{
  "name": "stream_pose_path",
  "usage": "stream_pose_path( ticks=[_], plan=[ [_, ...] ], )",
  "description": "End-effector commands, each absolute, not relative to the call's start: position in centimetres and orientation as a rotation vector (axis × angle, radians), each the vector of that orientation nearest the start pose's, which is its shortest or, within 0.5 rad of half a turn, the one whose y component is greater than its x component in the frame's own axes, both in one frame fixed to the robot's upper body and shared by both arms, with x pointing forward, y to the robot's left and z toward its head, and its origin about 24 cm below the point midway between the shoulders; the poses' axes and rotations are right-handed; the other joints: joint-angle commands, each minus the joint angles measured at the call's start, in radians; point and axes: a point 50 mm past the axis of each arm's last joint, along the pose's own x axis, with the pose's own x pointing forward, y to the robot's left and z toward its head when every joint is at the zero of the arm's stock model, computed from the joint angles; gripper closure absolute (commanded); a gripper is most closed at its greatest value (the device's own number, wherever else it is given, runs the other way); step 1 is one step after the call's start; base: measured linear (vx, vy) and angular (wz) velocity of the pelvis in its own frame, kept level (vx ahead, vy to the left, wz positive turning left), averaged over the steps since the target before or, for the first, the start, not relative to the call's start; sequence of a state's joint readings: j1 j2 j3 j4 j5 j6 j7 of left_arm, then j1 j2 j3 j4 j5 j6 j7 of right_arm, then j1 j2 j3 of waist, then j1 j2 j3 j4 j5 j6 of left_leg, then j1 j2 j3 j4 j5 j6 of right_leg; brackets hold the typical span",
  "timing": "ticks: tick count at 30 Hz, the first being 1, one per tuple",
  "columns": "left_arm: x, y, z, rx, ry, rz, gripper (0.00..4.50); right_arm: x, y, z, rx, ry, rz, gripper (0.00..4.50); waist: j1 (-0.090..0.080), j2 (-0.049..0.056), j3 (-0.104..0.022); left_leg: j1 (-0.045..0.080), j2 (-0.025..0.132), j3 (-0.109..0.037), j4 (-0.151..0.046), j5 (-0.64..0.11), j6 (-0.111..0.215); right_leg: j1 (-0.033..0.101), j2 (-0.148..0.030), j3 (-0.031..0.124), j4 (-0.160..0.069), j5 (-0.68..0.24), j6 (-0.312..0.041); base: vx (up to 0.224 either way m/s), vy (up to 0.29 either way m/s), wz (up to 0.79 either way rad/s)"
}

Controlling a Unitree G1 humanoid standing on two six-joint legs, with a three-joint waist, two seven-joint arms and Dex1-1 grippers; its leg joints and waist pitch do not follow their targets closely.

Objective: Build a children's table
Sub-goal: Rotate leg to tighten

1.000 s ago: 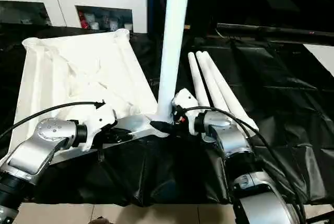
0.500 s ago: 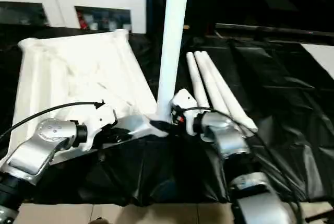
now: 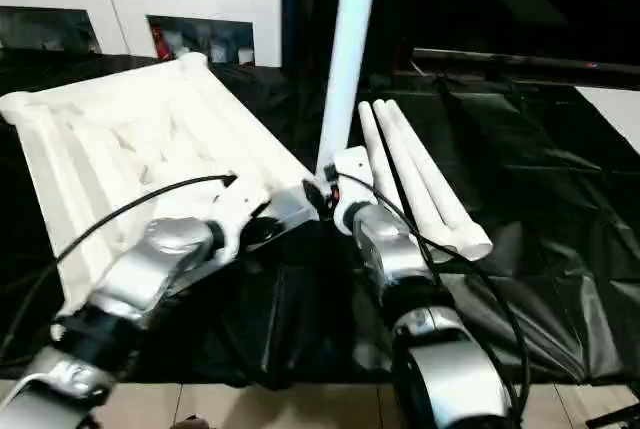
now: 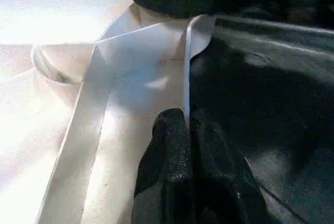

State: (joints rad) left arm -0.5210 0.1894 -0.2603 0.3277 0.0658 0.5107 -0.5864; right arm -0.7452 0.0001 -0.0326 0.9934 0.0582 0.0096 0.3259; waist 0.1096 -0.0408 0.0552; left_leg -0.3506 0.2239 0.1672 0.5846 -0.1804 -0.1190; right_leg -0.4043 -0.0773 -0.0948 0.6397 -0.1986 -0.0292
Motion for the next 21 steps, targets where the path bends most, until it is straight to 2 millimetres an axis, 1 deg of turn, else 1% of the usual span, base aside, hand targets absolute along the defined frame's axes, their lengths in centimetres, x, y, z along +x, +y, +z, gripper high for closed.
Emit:
stream_pose_path(
  ticks=[1,2,3,4,6,7,8,9,10,11,13,15,16,17,20,21],
  plan=[
    [32.9,7.4,8.2,0.312,0.277,-0.818,4.5,34.6,-4.9,2.2,0.022,0.362,0.628,0.7,0.006,0.006,-0.071,-0.008,0.004,0.002,-0.062,-0.135,0.017,0.06,-0.064,0.055,-0.077,-0.128,-0.153,0.0,0.0,0.0],
    [32.7,7.6,8.2,0.317,0.273,-0.837,4.5,34.7,-5.3,2.3,-0.002,0.355,0.625,0.7,0.006,0.007,-0.07,-0.007,0.003,0.004,-0.062,-0.132,0.021,0.059,-0.064,0.055,-0.077,-0.117,-0.16,0.0,0.0,0.0],
    [32.4,8.0,8.0,0.325,0.274,-0.868,4.5,34.9,-6.1,2.4,-0.029,0.342,0.631,0.7,0.005,0.007,-0.07,-0.009,0.003,0.002,-0.063,-0.137,0.023,0.062,-0.065,0.055,-0.077,-0.121,-0.163,0.0,0.0,0.0],
    [32.2,8.3,8.0,0.328,0.274,-0.887,4.5,35.0,-6.6,2.5,-0.044,0.335,0.637,0.7,0.005,0.007,-0.07,-0.009,0.003,0.003,-0.063,-0.141,0.024,0.062,-0.065,0.055,-0.078,-0.128,-0.163,0.0,0.0,0.0],
    [32.0,8.6,7.9,0.332,0.276,-0.909,4.5,35.1,-7.2,2.7,-0.061,0.326,0.645,0.7,0.002,0.008,-0.068,-0.005,0.005,0.004,-0.063,-0.157,0.027,0.059,-0.065,0.056,-0.08,-0.143,-0.167,0.0,0.0,0.0],
    [31.8,8.9,7.7,0.339,0.282,-0.932,4.5,35.2,-7.8,2.9,-0.072,0.318,0.668,0.7,0.003,0.012,-0.068,-0.003,0.005,0.004,-0.064,-0.161,0.026,0.058,-0.065,0.056,-0.081,-0.147,-0.17,0.0,0.0,0.0],
    [31.6,9.2,7.7,0.342,0.286,-0.946,4.5,35.2,-8.2,3.0,-0.079,0.312,0.685,0.7,0.003,0.011,-0.068,-0.004,0.007,0.003,-0.064,-0.161,0.028,0.059,-0.066,0.056,-0.081,-0.145,-0.173,0.0,0.0,0.0],
    [31.5,9.3,7.6,0.344,0.292,-0.956,4.5,35.2,-8.5,3.1,-0.084,0.306,0.698,0.7,0.005,0.013,-0.068,-0.004,0.007,0.004,-0.063,-0.162,0.029,0.06,-0.065,0.056,-0.08,-0.14,-0.175,0.0,0.0,0.0],
    [31.2,9.8,7.5,0.349,0.301,-0.987,4.5,35.2,-9.3,3.4,-0.099,0.291,0.738,0.7,0.006,0.014,-0.068,-0.004,0.008,0.004,-0.063,-0.159,0.03,0.06,-0.064,0.057,-0.078,-0.125,-0.182,0.0,0.0,0.0],
    [31.0,10.1,7.4,0.351,0.307,-1.005,4.5,35.2,-9.8,3.7,-0.109,0.278,0.767,0.7,0.007,0.013,-0.068,-0.005,0.008,0.005,-0.062,-0.159,0.034,0.061,-0.064,0.057,-0.077,-0.113,-0.186,0.0,0.0,0.0],
    [30.7,10.6,7.4,0.36,0.311,-1.035,4.5,35.1,-10.6,4.2,-0.125,0.262,0.822,0.7,0.01,0.016,-0.068,-0.002,0.008,0.006,-0.061,-0.16,0.04,0.059,-0.062,0.057,-0.076,-0.099,-0.195,0.0,0.0,0.0],
    [30.5,10.9,7.4,0.365,0.312,-1.063,4.5,34.9,-11.2,4.4,-0.141,0.254,0.87,0.7,0.012,0.014,-0.067,-0.003,0.008,0.005,-0.062,-0.161,0.041,0.06,-0.062,0.057,-0.075,-0.096,-0.202,0.0,0.0,0.0],
    [30.2,11.3,7.4,0.367,0.313,-1.095,4.5,34.6,-11.7,4.7,-0.157,0.245,0.925,0.7,0.013,0.015,-0.067,-0.003,0.008,0.004,-0.063,-0.165,0.04,0.062,-0.063,0.057,-0.076,-0.106,-0.199,0.0,0.0,0.0],
    [30.1,11.3,7.4,0.367,0.314,-1.101,4.5,34.5,-11.8,4.8,-0.16,0.243,0.935,0.7,0.016,0.013,-0.068,-0.003,0.01,0.004,-0.062,-0.165,0.044,0.063,-0.064,0.057,-0.076,-0.104,-0.196,0.0,0.0,0.0],
    [29.6,11.9,7.4,0.372,0.331,-1.141,4.5,34.0,-12.5,5.1,-0.193,0.235,1.008,0.7,0.018,0.013,-0.066,-0.002,0.009,0.005,-0.063,-0.166,0.046,0.061,-0.062,0.057,-0.077,-0.113,-0.202,0.0,0.0,0.0],
    [29.5,12.2,7.3,0.377,0.34,-1.154,4.5,33.9,-12.8,5.1,-0.205,0.241,1.03,0.7,0.019,0.013,-0.066,-0.003,0.009,0.004,-0.063,-0.173,0.045,0.061,-0.063,0.056,-0.077,-0.126,-0.197,0.0,0.0,0.0]
  ],
)
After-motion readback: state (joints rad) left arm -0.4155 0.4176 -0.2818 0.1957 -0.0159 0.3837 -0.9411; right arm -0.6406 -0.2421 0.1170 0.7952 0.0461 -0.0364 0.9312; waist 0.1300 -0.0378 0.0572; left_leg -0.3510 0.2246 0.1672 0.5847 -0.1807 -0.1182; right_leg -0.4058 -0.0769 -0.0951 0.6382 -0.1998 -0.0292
